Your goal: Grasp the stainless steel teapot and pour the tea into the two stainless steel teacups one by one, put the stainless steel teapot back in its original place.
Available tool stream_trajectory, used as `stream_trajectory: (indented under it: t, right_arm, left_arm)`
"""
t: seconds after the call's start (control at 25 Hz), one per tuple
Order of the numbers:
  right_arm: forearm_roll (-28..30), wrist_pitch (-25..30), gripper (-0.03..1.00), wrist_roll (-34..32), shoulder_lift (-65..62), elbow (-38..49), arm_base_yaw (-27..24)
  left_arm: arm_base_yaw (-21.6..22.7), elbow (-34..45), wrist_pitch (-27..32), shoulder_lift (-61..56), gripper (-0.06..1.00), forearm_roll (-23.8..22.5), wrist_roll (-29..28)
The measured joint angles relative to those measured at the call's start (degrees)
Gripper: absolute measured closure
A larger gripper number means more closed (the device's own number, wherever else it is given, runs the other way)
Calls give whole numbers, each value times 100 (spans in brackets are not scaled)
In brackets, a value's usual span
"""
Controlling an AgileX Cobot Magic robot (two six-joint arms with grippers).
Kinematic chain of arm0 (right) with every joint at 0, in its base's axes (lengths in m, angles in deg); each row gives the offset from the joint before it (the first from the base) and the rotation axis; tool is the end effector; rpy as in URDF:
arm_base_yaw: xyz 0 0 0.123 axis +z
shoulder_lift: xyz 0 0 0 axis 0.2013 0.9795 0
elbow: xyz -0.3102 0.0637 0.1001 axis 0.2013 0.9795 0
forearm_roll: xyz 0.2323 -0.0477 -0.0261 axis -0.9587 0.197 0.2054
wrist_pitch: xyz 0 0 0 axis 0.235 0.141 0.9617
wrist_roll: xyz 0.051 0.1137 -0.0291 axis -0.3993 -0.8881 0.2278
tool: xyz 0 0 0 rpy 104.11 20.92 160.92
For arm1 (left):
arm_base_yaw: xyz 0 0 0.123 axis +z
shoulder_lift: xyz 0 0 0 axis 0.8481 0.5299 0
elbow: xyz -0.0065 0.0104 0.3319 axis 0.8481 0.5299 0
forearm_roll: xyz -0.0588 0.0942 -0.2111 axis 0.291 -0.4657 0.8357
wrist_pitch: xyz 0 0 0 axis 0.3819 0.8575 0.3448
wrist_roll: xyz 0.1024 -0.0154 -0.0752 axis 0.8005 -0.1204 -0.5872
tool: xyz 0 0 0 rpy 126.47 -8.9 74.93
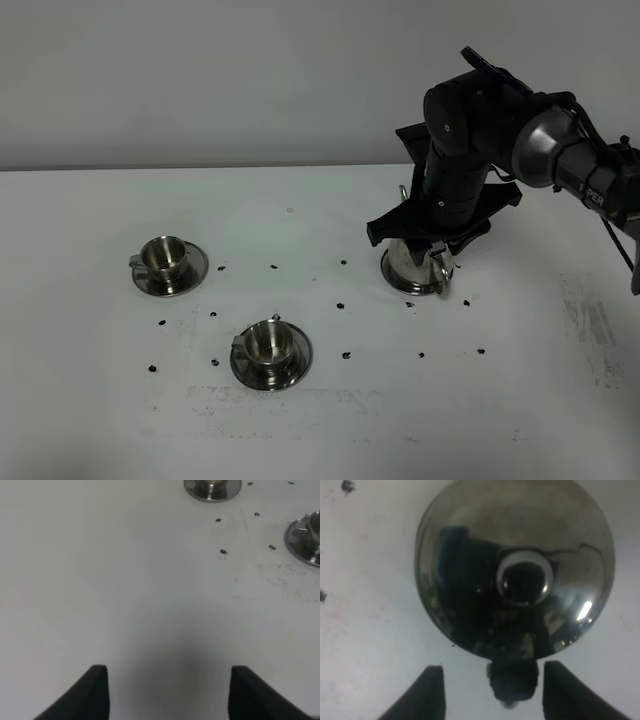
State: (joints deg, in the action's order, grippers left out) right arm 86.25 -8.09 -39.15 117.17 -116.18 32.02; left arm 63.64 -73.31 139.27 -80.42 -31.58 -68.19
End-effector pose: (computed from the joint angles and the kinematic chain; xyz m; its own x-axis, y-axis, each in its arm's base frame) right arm 0.4667 0.1584 0.2036 -0.9515 -0.2445 -0.1866 -0.2311 0.9687 -0.0907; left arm -0.0250 -0.0168 0.2421 -0.5008 0.0210 -0.8653 0.0336 0.9994 0.0048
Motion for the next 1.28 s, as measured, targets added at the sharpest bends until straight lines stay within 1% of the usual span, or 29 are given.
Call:
stream_trajectory:
  t: [0.28, 0.92, 1.04, 1.08, 1.12, 1.16, 1.28]
  right_arm:
    - [6, -43, 54, 123, 130, 0, -106]
    - [11, -198, 54, 338, 342, 0, -159]
    - [5, -198, 56, 419, 353, 0, -159]
    - [5, -198, 60, 460, 353, 0, -159]
    - [5, -191, 73, 572, 353, 0, -159]
    - [5, -192, 79, 676, 353, 0, -159]
    - [5, -192, 79, 957, 355, 0, -159]
  left_arm:
    - [0, 0, 0, 0, 41, 0, -7]
    - [0, 0, 0, 0, 41, 0, -7]
    - [0, 0, 0, 0, 41, 0, -7]
    - [0, 0, 0, 0, 41, 0, -7]
    - [0, 0, 0, 0, 41, 0, -7]
    - [0, 0, 0, 0, 41, 0, -7]
    - [0, 0, 0, 0, 41, 0, -2]
